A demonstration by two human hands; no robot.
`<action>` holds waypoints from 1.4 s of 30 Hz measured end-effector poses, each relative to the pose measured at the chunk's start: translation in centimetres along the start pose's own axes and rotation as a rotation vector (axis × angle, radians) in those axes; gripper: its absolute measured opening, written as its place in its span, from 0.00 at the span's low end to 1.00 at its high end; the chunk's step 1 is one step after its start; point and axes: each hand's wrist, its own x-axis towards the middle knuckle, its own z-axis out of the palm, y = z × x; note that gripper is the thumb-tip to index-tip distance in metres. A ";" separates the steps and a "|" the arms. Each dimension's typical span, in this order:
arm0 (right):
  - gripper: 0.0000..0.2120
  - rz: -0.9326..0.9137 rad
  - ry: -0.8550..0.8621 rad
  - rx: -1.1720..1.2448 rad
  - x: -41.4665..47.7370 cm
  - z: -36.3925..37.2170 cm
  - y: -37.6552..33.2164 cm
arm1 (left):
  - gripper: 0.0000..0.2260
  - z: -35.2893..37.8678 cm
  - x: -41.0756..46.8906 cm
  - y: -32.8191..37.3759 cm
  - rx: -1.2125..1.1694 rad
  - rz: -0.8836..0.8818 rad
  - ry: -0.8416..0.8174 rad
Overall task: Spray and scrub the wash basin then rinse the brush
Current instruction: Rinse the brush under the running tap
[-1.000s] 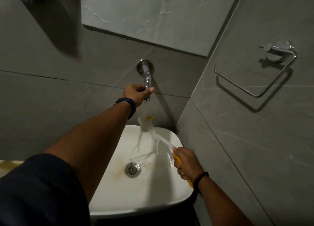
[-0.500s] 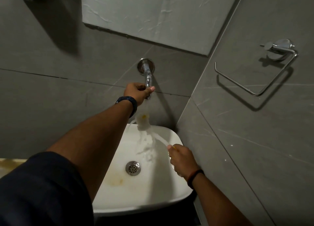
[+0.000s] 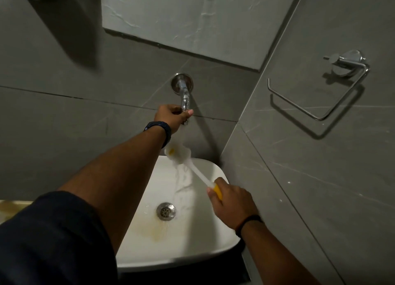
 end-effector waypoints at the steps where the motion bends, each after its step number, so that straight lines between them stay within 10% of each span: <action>1: 0.13 -0.050 -0.005 -0.072 -0.1 0.1 -0.3 | 0.07 0.0 0.0 0.0 0.002 -0.001 0.002; 22: 0.13 -0.044 0.092 -0.133 -0.7 0.9 -0.7 | 0.20 1.8 -0.1 0.6 0.307 -0.054 0.290; 30: 0.12 0.191 0.190 0.068 -0.1 0.7 -0.6 | 0.40 0.7 -1.1 -1.3 0.364 0.078 0.219; 42: 0.14 0.154 0.093 -0.045 -0.5 1.6 -1.6 | 0.40 -2.1 -2.5 -3.8 0.711 0.253 0.084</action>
